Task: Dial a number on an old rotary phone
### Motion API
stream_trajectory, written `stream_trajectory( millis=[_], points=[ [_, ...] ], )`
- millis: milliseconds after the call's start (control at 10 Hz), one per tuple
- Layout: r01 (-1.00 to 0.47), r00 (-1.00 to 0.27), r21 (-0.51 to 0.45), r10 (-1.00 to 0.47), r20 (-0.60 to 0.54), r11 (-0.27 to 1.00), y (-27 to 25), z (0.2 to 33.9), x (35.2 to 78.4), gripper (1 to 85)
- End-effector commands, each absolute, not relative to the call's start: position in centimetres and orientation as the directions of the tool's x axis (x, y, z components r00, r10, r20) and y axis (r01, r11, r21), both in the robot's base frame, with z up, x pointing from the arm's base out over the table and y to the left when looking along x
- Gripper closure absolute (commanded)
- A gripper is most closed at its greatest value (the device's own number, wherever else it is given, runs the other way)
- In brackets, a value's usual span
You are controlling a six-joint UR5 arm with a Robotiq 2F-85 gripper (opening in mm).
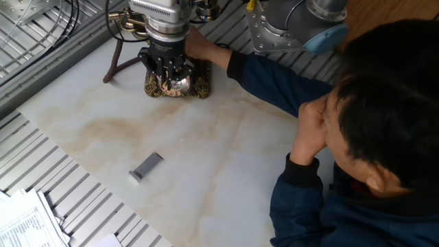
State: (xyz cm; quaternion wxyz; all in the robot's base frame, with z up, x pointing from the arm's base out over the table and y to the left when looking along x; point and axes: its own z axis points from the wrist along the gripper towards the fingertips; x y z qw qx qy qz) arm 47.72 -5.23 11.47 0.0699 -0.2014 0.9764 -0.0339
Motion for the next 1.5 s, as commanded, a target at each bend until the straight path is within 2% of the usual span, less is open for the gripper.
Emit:
stream_trajectory(
  millis=[0,1100,1400],
  points=[
    [-0.376,-0.916,-0.093,-0.385,-0.115,0.922,-4.8,11.8,48.1,83.7],
    [-0.387,-0.906,-0.102,-0.399,-0.141,0.916,-5.3,10.8,49.7,83.7],
    [-0.365,-0.916,-0.069,-0.372,-0.153,0.928,-4.8,10.6,49.0,83.7]
  ],
)
